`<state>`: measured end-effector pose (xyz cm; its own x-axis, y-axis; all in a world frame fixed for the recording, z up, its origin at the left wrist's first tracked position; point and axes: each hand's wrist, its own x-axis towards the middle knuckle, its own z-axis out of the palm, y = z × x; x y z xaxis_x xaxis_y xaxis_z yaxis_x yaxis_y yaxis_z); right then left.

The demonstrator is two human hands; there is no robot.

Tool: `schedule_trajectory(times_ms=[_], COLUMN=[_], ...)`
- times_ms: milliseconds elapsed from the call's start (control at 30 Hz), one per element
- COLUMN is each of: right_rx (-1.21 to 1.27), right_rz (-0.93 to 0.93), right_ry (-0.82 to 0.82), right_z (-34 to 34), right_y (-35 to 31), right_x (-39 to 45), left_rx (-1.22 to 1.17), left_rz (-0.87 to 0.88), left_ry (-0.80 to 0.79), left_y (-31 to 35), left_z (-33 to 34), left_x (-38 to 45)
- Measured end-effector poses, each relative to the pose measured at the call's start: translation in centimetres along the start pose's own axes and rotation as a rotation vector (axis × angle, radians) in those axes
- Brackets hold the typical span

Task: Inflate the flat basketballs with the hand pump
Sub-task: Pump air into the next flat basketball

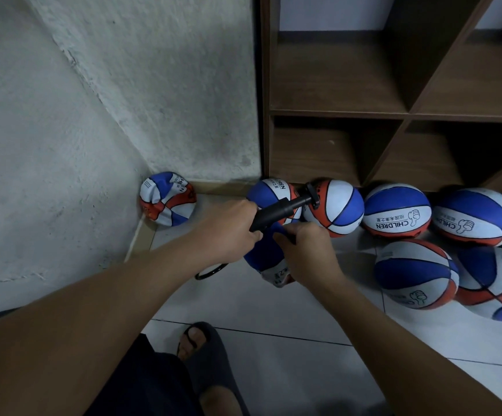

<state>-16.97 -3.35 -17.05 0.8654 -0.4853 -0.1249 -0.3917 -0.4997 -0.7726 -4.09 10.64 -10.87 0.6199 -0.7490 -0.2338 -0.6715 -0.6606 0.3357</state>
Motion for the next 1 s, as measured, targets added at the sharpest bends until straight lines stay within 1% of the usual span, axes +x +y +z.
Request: schedule_trajectory(times_ms=[67,167,300,400,533,600,733,800,900,1000], right_rx=[-0.034,0.007,-0.006,0.045,0.092,0.059,-0.019,-0.034,-0.032,0.031], right_rz=[-0.023,-0.031,-0.061,-0.049,-0.059,0.004,0.193,0.28,0.383,0.393], right_ry=[0.037,0.077,0.097,0.08,0.005,-0.02,-0.046,-0.042,-0.066,-0.123], right_z=[-0.1,-0.4,-0.6,-0.4,0.2,0.5,1.0,1.4,2.0,2.3], right_y=[-0.1,-0.6,-0.6,0.0,1.3,2.3,4.9,6.4,8.1,8.7], right_x=[-0.1,-0.2,-0.2,-0.4,-0.7,-0.8,-1.1,-1.5,-2.4,-3.4], left_rx=[-0.03,-0.15,-0.137,-0.21,-0.308,-0.353,-0.405,-0.44,-0.357,-0.339], left_rz=[-0.019,-0.051,-0.044,-0.058,-0.037,-0.031,-0.022,-0.067,-0.087,-0.04], left_ry=[0.01,0.004,0.021,-0.048,-0.17,-0.185,-0.115,-0.146,-0.207,-0.278], left_y=[0.0,-0.2,0.1,0.2,0.1,0.1,0.1,0.0,-0.1,0.2], left_z=[0.2,-0.1,-0.1,0.1,0.6,0.8,1.2,2.3,4.4,6.1], left_x=[0.1,0.3,0.5,0.5,0.1,-0.1,-0.4,-0.4,-0.6,-0.6])
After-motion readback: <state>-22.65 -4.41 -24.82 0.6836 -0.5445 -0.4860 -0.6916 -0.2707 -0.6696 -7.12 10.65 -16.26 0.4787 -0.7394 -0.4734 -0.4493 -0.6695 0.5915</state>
